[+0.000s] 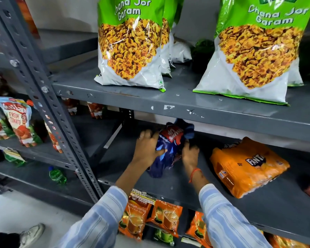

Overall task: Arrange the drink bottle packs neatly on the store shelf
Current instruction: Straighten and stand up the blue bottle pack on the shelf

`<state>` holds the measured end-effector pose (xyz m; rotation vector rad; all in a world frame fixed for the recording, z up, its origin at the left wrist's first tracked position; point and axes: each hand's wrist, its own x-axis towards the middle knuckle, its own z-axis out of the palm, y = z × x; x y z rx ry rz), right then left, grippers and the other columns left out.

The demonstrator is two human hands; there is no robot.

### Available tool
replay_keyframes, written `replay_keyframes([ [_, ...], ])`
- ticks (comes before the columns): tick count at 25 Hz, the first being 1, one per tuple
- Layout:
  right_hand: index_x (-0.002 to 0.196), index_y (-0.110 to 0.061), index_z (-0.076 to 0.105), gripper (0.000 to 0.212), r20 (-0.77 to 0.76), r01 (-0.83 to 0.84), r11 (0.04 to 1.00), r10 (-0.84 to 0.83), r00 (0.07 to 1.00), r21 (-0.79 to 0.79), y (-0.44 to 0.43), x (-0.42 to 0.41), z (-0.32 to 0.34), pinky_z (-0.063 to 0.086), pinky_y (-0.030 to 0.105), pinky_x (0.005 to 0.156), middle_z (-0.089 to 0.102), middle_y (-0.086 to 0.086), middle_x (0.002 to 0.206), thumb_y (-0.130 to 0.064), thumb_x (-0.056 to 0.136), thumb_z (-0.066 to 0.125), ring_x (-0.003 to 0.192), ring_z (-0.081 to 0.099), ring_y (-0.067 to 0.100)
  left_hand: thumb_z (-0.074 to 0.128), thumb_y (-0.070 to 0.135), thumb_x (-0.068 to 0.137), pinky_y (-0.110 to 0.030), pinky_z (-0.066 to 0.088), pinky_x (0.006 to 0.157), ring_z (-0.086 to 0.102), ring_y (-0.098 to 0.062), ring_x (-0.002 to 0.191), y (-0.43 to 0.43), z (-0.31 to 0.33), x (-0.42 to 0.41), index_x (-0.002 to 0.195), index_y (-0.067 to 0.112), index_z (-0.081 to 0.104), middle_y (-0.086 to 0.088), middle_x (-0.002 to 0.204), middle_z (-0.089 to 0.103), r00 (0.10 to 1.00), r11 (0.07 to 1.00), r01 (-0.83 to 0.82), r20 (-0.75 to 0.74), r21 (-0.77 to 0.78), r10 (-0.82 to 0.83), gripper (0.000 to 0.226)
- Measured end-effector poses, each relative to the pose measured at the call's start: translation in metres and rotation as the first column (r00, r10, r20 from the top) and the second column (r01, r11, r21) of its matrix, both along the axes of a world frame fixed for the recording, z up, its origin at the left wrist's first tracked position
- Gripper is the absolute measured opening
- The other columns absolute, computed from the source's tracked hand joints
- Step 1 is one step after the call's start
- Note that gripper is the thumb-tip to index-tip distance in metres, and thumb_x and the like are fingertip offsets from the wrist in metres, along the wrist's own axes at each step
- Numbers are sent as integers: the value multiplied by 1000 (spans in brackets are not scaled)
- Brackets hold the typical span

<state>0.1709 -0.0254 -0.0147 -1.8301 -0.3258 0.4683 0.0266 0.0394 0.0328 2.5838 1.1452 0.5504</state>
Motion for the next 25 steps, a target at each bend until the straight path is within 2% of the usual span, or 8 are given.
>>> replay_keyframes([
  [3,140,-2,35,55,-10,29,983,-27,1000,179,-14,-1,-10,31,43,113,39,20,146,-29,94,49,134,39,35,62,39,86,-33,28,114,30,-29,138,-15,-13,-6,143,8,35,-16,148,37,992,1000,-10,122,-28,13,70],
  [6,136,-11,43,45,-81,-77,952,105,991,295,-7,18,2,38,47,109,49,17,140,-32,96,43,128,48,31,41,30,98,-33,19,121,4,-18,148,-64,-39,-5,150,6,12,-3,161,0,914,976,-142,355,-165,194,65],
  [10,115,1,59,39,108,-59,984,41,993,169,4,25,10,44,47,99,61,27,120,-31,96,45,111,58,38,36,27,99,-33,4,121,-11,-22,147,-108,-57,16,148,1,-6,-6,156,-18,850,912,-94,445,-398,282,70],
  [13,106,0,58,49,228,140,977,-174,958,158,-18,5,-14,42,45,97,61,28,111,-45,90,47,106,56,37,39,22,100,-36,0,122,-4,-34,149,-43,-39,13,145,-9,0,-27,158,-7,819,848,-215,384,-484,426,68],
  [16,95,-8,54,48,304,31,972,-103,947,233,-33,-23,-34,42,38,92,56,15,100,-53,85,42,95,52,24,32,25,102,-45,7,122,1,-34,149,-4,-30,4,148,-5,7,-27,158,-1,857,797,-270,243,-540,455,60],
  [21,113,-20,54,42,339,-165,937,54,939,307,-29,-55,-43,44,28,95,55,0,108,-49,91,34,104,54,12,30,43,99,-50,30,117,36,-32,140,-56,-42,18,145,12,31,-16,152,37,692,726,97,571,-681,442,56],
  [23,112,-26,54,37,357,-196,935,81,930,296,-35,-59,-49,40,15,95,53,-4,107,-48,92,33,104,54,7,33,41,99,-47,40,111,48,-30,131,-44,-42,10,139,13,41,-16,142,50,702,737,108,576,-667,418,50],
  [25,114,-28,54,35,369,-216,936,103,923,278,-35,-68,-52,34,3,92,49,-6,107,-46,92,33,102,51,3,35,37,100,-25,55,91,66,-23,104,-19,-36,-3,112,13,64,-11,109,73,715,716,102,551,-691,430,39],
])
